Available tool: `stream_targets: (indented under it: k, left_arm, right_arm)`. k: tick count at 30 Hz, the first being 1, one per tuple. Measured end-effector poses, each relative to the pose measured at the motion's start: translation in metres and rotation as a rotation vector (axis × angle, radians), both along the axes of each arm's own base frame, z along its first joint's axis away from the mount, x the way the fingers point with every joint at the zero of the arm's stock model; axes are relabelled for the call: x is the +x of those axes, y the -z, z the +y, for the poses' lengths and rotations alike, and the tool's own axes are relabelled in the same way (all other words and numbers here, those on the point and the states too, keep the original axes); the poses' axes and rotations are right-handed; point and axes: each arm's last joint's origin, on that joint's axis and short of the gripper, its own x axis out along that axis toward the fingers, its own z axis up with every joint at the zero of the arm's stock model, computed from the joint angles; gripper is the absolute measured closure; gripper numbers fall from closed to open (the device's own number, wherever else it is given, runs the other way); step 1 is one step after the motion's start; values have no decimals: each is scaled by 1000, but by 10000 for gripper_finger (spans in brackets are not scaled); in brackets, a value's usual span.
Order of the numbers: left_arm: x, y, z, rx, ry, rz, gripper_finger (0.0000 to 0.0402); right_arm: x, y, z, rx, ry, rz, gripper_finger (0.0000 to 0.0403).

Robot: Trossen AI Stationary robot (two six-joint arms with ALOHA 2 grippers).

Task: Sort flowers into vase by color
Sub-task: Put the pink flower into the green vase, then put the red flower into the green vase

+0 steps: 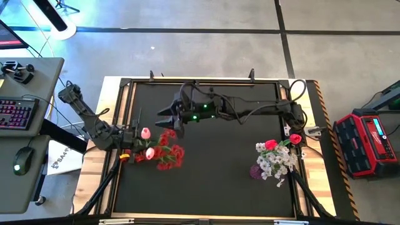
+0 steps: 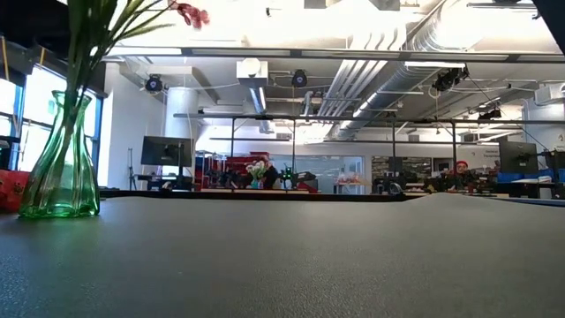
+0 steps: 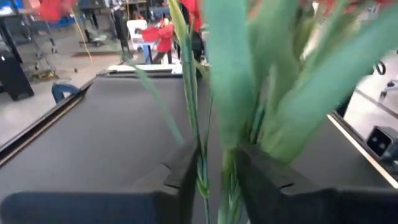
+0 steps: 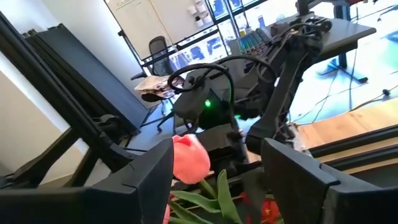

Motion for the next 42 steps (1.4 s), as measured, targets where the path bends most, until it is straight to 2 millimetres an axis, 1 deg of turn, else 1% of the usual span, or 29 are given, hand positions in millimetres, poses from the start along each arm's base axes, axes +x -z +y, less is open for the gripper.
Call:
stream_targets:
  k: [6,10,14,18,23,27,30,34,36,39,42]
  left_arm:
    - [-6,-10,2,-28,19,107,242]
    - [-12,-21,6,-48,67,209,218]
    - [-17,-31,10,-59,104,294,214]
    - [-21,-38,12,-107,115,328,213]
    - [-25,-48,17,-179,58,335,213]
    - [-29,-57,22,-191,35,356,213]
    - [-35,-66,30,-277,-60,359,213]
    - [-44,-74,43,-500,-266,334,214]
    - [-46,-73,47,-583,-348,337,218]
    - [-49,-68,52,-641,-457,369,231]
    - [-50,-62,55,-700,-595,419,247]
  right_arm:
    - [0,0,6,24,-12,4,174]
    - [0,0,8,54,-21,9,174]
    - [0,0,10,74,-22,12,174]
    - [0,0,10,96,-20,16,174]
    - [-1,0,14,94,-15,16,174]
    - [-1,0,17,94,-20,16,174]
    - [-1,0,17,113,-17,19,174]
    - [-1,1,17,213,-4,49,174]
    - [-4,1,16,250,-9,86,174]
    - [-11,-4,15,271,-24,117,174]
    - [-23,-19,14,265,-37,92,174]
